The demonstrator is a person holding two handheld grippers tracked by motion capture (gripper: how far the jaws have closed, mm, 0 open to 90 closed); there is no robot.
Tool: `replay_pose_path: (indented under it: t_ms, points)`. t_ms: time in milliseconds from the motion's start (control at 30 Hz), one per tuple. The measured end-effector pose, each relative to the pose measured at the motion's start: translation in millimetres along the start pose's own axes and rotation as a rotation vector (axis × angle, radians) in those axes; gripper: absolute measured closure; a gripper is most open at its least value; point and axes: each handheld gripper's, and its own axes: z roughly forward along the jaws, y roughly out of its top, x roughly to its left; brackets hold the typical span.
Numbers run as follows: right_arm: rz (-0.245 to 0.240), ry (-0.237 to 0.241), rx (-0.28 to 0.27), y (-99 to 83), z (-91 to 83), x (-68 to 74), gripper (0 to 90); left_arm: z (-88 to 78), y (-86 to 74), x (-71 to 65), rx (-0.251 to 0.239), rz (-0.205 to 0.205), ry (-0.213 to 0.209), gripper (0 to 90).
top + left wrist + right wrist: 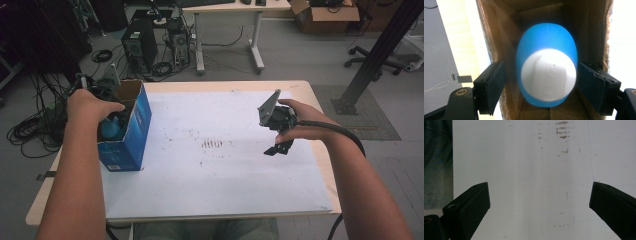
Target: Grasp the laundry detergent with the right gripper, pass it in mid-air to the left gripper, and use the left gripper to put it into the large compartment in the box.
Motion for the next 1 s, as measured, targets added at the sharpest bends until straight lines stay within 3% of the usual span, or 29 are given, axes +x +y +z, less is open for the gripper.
replay_pose_path:
  t_ms: [233, 567, 1000]
  points:
    - [-0.004, -0.003, 0.003, 1.0, -1.9, 0.7, 3.2, -7.8, -0.4, -2.5, -0.029, 0.012, 0.013, 20.8]
    - [-0.003, -0.003, 0.009, 3.2, -3.2, 0.6, 3.2, -22.8, 0.2, -5.7, -0.05, 0.026, 0.015, 8.7]
    - [0.001, -0.005, 0.018, 3.2, -5.8, 0.8, 3.2, -58.4, 1.4, -24.4, -0.094, 0.129, 0.009, 5.6]
